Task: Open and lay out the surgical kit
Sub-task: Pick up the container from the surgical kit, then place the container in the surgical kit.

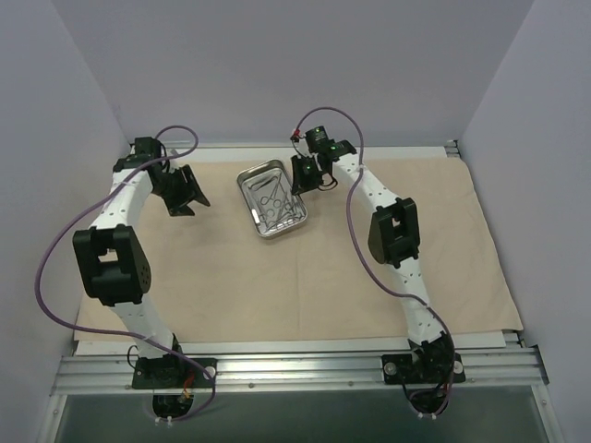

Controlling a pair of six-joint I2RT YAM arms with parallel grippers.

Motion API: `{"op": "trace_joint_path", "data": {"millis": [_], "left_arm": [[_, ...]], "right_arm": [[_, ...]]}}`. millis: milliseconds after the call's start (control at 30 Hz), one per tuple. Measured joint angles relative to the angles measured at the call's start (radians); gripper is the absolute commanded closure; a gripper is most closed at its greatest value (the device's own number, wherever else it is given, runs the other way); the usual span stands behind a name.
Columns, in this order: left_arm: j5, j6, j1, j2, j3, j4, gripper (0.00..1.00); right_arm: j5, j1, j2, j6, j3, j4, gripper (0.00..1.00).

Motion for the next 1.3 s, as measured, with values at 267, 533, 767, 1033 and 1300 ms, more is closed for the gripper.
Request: {"op": "trace_joint_path", "data": {"millis": [267,533,767,1033,1300], "left_arm": [[-0.077,0.034,0.080,-0.034,0.038,-0.037,0.36],[-0.127,0.105,0.072,-0.037,0.114,-0.071,0.35],[-0.150,0.173,0.008,-0.034,0.114,-0.094,0.35],[-0.185,0.214,-0.082,0.030,0.111,-0.097,0.36],[-0.251,0.222,-0.131,0.071,0.091,-0.097,0.40]], "right_arm": [[-0.071,0.116,-0.023,-0.086,-0.013,-0.002,1.00],[-0.166,0.159,-0.048,-0.148,-0.053,-0.005,1.00],[-0.201,0.197,-0.048,-0.157,-0.064,-0.003,1.00],[-0.234,0.268,-0.048,-0.153,-0.108,0.004,1.00],[-0.257,0.283,-0.048,-0.142,-0.128,0.006,1.00]]}}
